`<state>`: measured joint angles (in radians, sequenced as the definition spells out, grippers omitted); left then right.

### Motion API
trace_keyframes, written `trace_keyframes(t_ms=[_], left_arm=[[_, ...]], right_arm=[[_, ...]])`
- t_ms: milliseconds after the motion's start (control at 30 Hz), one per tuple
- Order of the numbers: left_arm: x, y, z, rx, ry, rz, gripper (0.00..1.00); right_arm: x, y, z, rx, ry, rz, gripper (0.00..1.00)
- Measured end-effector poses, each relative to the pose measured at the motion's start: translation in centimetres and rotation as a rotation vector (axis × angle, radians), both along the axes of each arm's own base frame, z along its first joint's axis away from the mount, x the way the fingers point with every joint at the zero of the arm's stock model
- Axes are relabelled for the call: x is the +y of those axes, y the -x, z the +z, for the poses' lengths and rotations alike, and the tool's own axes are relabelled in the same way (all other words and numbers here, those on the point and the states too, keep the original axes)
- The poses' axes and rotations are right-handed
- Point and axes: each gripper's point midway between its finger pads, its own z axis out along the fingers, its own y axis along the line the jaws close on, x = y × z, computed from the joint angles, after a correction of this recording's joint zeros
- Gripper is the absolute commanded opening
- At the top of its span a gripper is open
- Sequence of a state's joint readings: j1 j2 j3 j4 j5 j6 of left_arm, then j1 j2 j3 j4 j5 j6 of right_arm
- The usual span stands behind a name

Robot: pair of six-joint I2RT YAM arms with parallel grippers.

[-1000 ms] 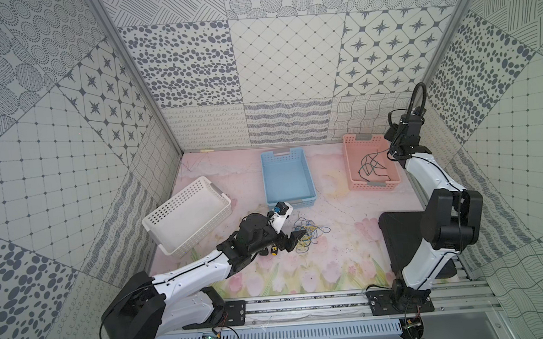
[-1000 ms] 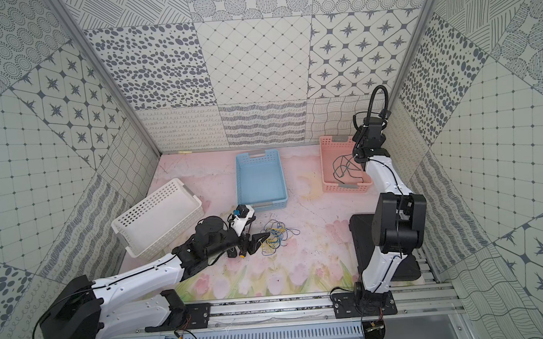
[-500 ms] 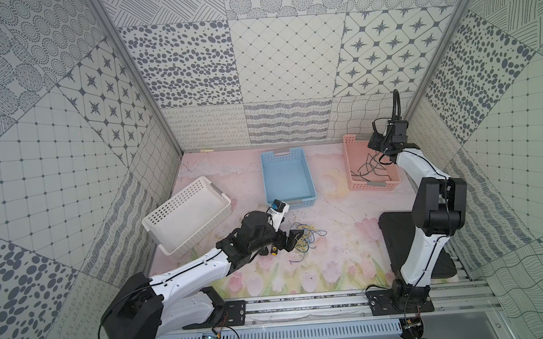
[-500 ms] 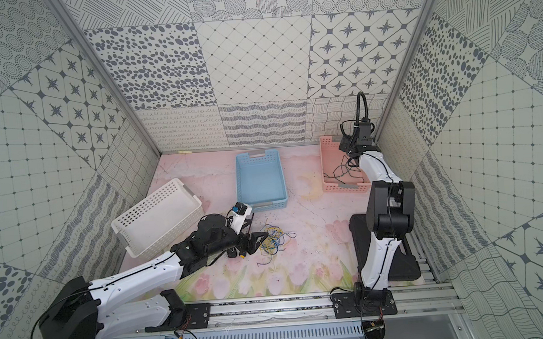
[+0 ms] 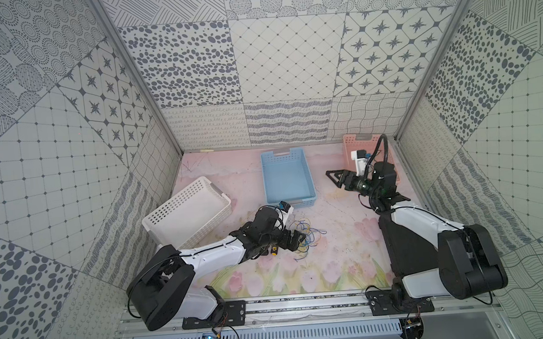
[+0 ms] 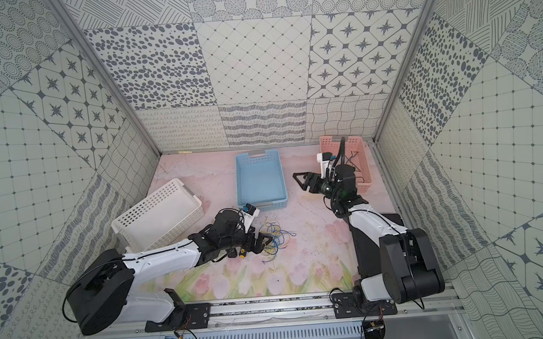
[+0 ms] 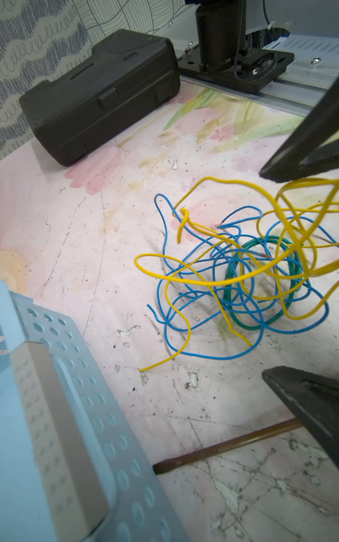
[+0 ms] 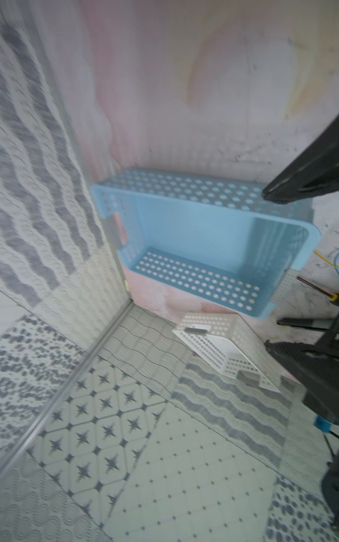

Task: Untangle and sort cables by color
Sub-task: Untie the cable.

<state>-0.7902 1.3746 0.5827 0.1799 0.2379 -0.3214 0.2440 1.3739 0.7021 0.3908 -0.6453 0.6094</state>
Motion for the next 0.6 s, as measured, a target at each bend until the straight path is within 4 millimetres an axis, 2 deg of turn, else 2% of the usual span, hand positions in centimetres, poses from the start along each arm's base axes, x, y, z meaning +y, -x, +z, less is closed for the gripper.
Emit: trace_keyframes(t_ms=[67, 100, 200, 333, 467, 600], left_arm=[[0.3, -0.3, 0.0, -0.005, -0.03, 0.024, 1.0], [0.4, -0.5, 0.2, -0.012, -0.047, 0.037, 1.0], [0.5, -1.2, 0.9, -0.05, -0.113, 0.073, 1.0], [-0.3, -1.7, 2.2, -0.079, -0.146, 0.061, 1.0], [-1.5, -1.7, 2.7, -0.02, -0.065, 0.002, 1.0], [-1.9, -2.5, 2.8, 0.103, 0.076, 0.01, 0.99]], right_arm=[[2.1, 3.0, -0.9, 0.006, 0.016, 0.08, 0.76], [2.4, 4.1, -1.2, 0.001, 0.023, 0.099, 0.76], [1.8, 6.3, -2.4, -0.014, 0.054, 0.093, 0.77], [0.3, 7.2, -3.9, 0.001, 0.106, 0.028, 0.77], [-0.9, 7.1, -2.4, -0.051, 0.123, -0.04, 0.78], [-1.8, 7.3, -1.0, -0.104, 0.115, -0.084, 0.79]])
